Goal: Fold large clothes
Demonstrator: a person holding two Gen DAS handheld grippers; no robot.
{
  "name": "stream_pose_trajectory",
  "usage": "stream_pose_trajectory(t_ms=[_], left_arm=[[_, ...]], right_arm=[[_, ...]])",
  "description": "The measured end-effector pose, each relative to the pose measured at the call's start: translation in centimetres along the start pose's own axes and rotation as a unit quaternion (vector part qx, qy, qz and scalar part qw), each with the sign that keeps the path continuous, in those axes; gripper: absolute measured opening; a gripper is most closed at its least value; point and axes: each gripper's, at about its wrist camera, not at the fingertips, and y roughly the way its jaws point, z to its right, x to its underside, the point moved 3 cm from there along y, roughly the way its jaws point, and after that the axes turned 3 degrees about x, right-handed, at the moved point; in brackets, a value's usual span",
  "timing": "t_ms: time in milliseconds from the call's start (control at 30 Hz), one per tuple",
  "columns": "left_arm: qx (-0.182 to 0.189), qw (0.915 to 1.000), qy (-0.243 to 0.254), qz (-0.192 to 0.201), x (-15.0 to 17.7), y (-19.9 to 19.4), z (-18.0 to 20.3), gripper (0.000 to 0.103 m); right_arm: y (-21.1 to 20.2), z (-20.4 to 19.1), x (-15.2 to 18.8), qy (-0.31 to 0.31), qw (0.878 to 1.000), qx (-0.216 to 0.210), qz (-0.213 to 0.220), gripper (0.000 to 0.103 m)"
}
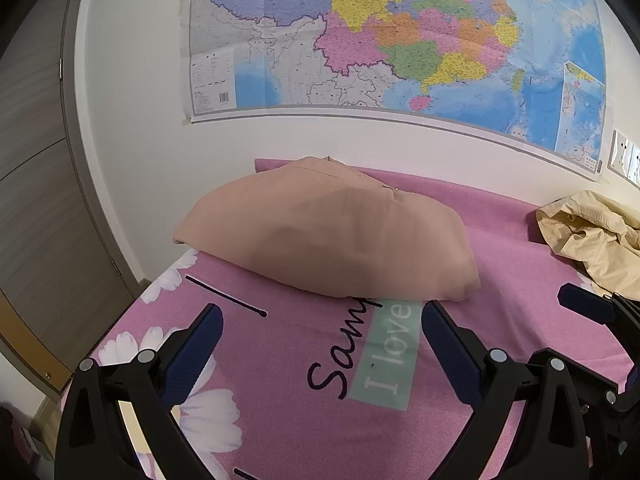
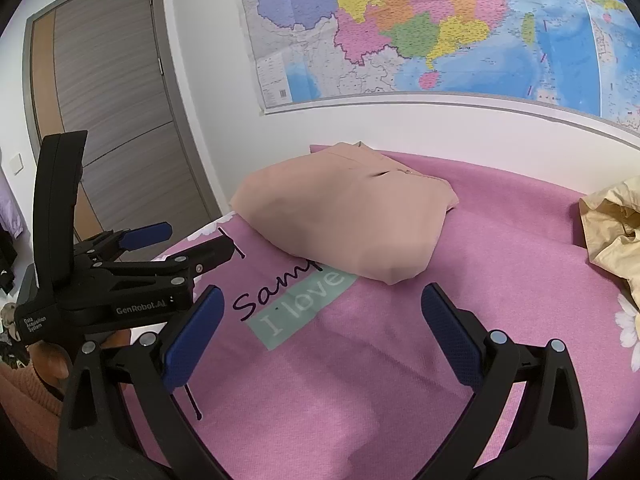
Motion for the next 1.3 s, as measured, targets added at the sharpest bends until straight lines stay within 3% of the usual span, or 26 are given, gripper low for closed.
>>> stream_pose_trajectory(t_ms=[1300], left_arm=[[0.001,1.0000,-0.001,-0.003,0.36,-0.21,-0.41,0.096]], right_arm=[[0.20,-0.58,0.21,-0.001,1.000,-0.008,-0.004,0.097]])
